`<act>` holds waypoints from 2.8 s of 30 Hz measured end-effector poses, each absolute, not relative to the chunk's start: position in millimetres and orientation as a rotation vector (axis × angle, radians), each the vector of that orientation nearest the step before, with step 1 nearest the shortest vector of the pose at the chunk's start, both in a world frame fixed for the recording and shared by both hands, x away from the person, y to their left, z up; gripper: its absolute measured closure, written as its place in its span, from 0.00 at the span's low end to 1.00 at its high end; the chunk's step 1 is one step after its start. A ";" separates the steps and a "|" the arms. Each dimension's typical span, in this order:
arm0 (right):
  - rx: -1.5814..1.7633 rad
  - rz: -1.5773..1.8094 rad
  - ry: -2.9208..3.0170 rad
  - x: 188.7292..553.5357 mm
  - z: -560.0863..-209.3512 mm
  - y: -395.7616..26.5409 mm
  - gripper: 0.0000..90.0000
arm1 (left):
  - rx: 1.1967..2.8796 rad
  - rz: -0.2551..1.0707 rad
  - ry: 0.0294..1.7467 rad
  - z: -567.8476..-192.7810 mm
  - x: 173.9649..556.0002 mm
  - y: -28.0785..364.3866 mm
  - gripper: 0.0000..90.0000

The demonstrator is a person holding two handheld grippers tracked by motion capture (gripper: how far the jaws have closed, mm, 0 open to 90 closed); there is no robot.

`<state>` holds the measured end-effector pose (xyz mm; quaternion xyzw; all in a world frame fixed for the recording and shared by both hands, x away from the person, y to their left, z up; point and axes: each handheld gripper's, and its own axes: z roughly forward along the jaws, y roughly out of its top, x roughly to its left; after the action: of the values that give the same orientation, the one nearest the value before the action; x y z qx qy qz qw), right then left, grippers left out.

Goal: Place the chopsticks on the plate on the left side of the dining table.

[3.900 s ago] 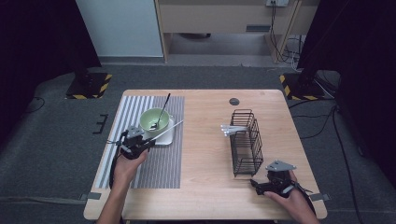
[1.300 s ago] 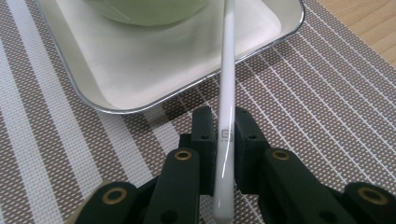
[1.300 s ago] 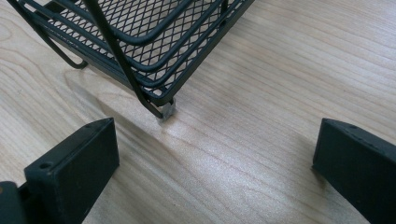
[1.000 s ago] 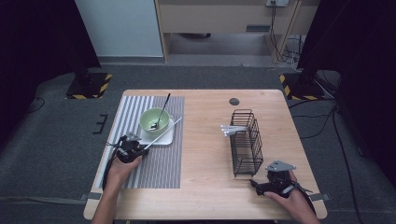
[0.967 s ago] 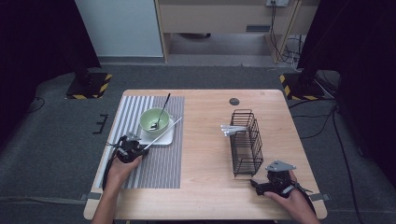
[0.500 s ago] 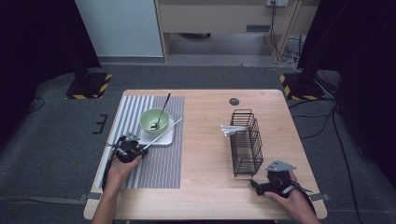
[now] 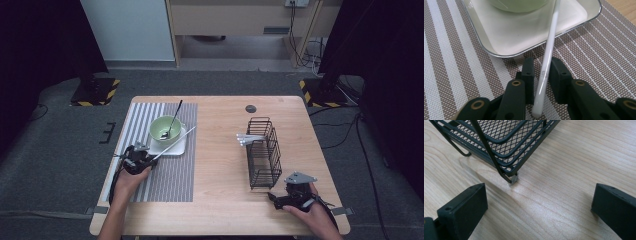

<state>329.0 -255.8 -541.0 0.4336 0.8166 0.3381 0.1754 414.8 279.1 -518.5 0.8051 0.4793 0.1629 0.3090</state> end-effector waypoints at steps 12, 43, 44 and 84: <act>1.228 0.958 2.315 328.8 -541.0 -255.8 0.00 | 2.142 0.463 1.247 -513.1 412.6 275.5 0.80; 1.229 0.960 2.317 328.3 -541.0 -255.7 0.00 | 2.103 0.533 1.207 -497.0 407.3 271.4 0.73; 1.228 0.960 2.318 328.4 -541.0 -255.7 0.00 | 2.103 0.537 1.205 -496.2 407.0 270.7 0.73; 1.229 0.960 2.317 327.9 -540.9 -255.6 0.00 | 2.207 0.487 1.110 -404.1 444.1 174.9 0.15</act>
<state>327.9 -255.6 -540.9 0.4332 0.8171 0.3386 0.1734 444.1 174.9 -404.1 0.8343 0.4194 0.1840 0.3067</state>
